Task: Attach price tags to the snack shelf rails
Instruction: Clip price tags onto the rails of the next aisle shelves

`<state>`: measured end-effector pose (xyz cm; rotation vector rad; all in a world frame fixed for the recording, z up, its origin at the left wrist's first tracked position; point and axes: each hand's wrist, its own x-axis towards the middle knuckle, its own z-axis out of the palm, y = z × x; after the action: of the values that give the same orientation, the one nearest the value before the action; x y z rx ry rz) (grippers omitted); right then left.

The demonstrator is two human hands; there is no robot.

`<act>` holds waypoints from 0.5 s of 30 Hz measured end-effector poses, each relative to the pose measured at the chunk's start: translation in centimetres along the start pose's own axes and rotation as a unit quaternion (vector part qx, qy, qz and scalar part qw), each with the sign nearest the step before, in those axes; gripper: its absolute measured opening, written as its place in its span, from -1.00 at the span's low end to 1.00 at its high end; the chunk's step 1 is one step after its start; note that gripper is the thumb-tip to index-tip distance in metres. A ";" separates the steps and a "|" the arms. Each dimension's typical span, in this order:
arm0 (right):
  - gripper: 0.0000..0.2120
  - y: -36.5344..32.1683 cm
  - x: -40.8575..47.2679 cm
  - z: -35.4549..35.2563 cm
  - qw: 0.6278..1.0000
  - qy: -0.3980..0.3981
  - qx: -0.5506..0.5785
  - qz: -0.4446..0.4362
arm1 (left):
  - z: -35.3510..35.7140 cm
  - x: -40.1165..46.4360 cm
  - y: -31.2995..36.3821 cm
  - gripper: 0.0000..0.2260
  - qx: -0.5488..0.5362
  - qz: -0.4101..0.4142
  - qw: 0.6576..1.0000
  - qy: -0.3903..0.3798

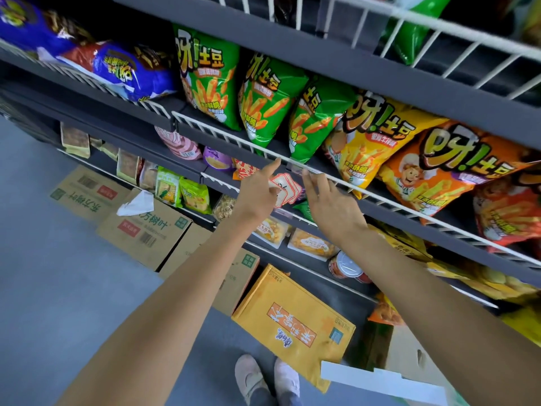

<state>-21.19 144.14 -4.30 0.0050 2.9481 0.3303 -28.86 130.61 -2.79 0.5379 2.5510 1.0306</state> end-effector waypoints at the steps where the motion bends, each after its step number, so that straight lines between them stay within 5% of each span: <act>1: -0.19 0.1 -0.1 -0.1 1.000 -0.009 0.014 0.000 | 0.0 -0.1 0.2 -0.50 -0.010 -0.002 1.000 0.005; 4: -0.25 0.4 0.0 -0.6 0.994 0.001 0.106 0.016 | -0.4 -0.7 0.4 -0.57 -0.039 -0.012 0.999 0.035; 6: -0.44 0.4 0.3 -1.3 0.955 0.016 0.294 0.027 | -0.7 -1.8 0.4 -0.67 -0.053 -0.017 0.996 0.075; 9: -0.76 -0.2 0.5 -4.0 0.800 0.027 0.596 0.066 | -1.8 -3.7 0.6 -0.78 -0.080 -0.015 0.989 0.127; 11: -0.77 -0.6 0.5 -6.2 0.712 0.008 0.696 0.091 | -3.2 -4.6 0.9 -0.79 -0.105 -0.035 0.982 0.151; 15: -0.83 -2.6 1.3 -10.0 0.727 0.046 0.685 0.009 | -7.2 -5.8 0.8 -0.84 -0.150 -0.058 0.971 0.178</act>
<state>-24.20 139.48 4.49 0.2015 2.4870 -1.8575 -26.81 124.26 3.59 0.1274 2.6073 1.5505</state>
